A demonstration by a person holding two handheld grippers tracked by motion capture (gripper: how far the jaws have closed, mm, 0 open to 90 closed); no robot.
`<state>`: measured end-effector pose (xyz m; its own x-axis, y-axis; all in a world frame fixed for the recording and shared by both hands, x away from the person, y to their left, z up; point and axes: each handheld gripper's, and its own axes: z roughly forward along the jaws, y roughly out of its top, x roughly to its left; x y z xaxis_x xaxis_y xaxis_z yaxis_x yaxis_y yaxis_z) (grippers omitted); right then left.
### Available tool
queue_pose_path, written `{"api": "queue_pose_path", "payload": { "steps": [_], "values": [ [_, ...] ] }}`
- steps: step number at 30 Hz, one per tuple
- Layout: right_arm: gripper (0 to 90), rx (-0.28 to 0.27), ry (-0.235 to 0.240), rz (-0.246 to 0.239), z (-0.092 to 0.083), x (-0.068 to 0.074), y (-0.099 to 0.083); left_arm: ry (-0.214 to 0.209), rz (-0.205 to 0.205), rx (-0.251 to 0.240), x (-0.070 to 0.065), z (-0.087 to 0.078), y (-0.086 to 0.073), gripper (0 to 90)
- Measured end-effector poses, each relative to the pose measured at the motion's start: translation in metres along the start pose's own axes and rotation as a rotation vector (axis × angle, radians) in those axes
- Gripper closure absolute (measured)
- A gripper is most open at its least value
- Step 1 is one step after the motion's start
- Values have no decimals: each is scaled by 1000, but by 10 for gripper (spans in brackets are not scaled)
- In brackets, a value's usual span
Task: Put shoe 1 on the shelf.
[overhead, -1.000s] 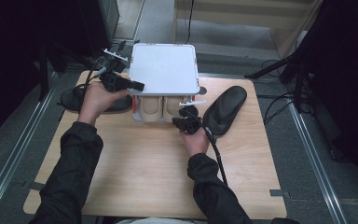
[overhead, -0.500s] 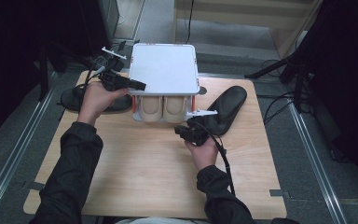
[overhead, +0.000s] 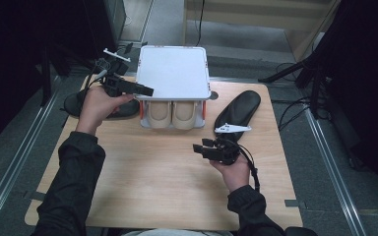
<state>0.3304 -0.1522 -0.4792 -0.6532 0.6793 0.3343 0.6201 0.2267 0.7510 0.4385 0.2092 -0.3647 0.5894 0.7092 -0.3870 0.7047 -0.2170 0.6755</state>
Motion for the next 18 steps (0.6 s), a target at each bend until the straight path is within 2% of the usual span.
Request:
{"api": "queue_pose_path", "payload": {
  "steps": [5, 7, 9, 11, 15, 18],
  "values": [
    [501, -30, 1, -18, -17, -3, -4, 24, 7, -36, 1, -7, -7, 381],
    [495, -45, -1, -16, -22, -5, -10, 25, 0, -35, 2, -11, -10, 380],
    [490, -49, 11, -19, -25, -6, -14, 37, -6, -45, 5, -16, -13, 380],
    [485, -48, -1, -34, -29, -6, -15, 45, -16, -51, 7, -20, -16, 380],
    [487, -87, -7, -81, -34, -7, -14, 65, -30, -60, 13, -26, -25, 380],
    [486, -81, 1, -67, -34, -8, -14, 80, -46, -66, 19, -30, -32, 380]
  ]
}}
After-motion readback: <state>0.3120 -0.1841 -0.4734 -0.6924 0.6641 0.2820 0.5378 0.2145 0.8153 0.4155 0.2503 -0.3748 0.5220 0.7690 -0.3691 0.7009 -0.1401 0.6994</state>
